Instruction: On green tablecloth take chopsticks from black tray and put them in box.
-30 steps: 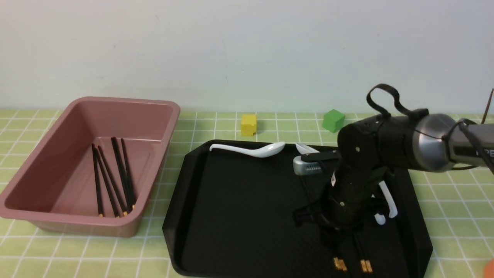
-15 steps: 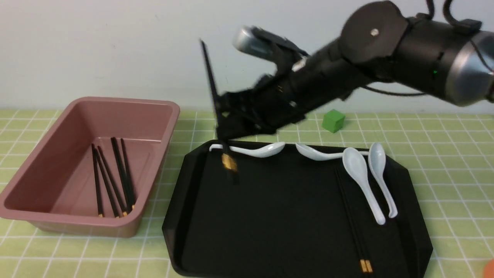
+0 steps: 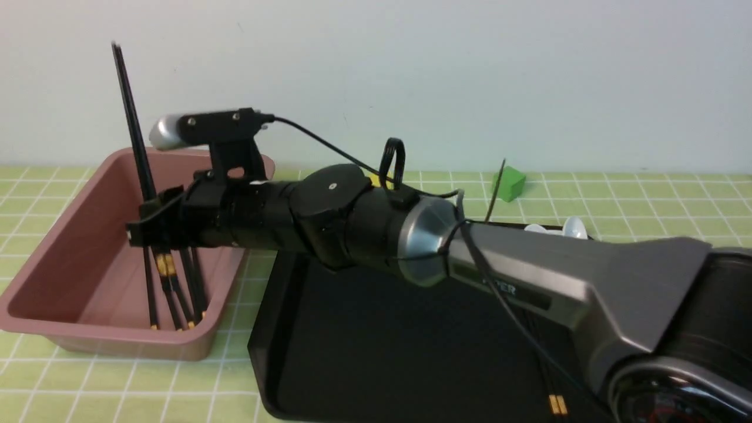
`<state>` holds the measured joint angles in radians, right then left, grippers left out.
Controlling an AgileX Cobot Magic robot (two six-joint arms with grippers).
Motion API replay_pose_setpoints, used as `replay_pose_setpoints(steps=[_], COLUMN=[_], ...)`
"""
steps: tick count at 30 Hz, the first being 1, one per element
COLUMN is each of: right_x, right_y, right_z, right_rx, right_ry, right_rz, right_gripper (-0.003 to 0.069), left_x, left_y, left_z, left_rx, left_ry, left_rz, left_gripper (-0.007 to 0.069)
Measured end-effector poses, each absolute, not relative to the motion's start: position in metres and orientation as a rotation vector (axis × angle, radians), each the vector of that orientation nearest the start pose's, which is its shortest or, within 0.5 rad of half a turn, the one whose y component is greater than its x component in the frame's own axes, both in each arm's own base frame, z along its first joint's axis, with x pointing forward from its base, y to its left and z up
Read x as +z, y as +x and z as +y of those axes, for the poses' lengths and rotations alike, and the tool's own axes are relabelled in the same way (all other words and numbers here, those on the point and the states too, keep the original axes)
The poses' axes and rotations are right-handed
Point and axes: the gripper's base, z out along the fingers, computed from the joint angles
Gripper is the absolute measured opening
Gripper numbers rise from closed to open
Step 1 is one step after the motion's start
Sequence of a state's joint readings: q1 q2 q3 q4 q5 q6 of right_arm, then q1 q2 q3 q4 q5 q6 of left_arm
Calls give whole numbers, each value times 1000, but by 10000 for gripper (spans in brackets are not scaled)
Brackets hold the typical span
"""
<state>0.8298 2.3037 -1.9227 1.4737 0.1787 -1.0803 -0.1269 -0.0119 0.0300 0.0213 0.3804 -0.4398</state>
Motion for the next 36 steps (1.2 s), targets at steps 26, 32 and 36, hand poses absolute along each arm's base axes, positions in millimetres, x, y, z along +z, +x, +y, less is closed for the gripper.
replay_pose_setpoints(steps=[26, 32, 36], right_x=[492, 480, 424], right_y=[209, 117, 88], right_z=[162, 83, 65], right_rx=[162, 266, 403], right_ry=[-787, -653, -595], right_rz=[2149, 2003, 1696], right_gripper=[-6, -3, -4], left_x=[170, 170, 169], left_y=[52, 52, 52], left_z=[-6, -6, -6], left_rx=[-366, -366, -366], left_ry=[-283, -283, -283], left_rz=[1877, 1877, 1878], left_gripper=[221, 228, 231])
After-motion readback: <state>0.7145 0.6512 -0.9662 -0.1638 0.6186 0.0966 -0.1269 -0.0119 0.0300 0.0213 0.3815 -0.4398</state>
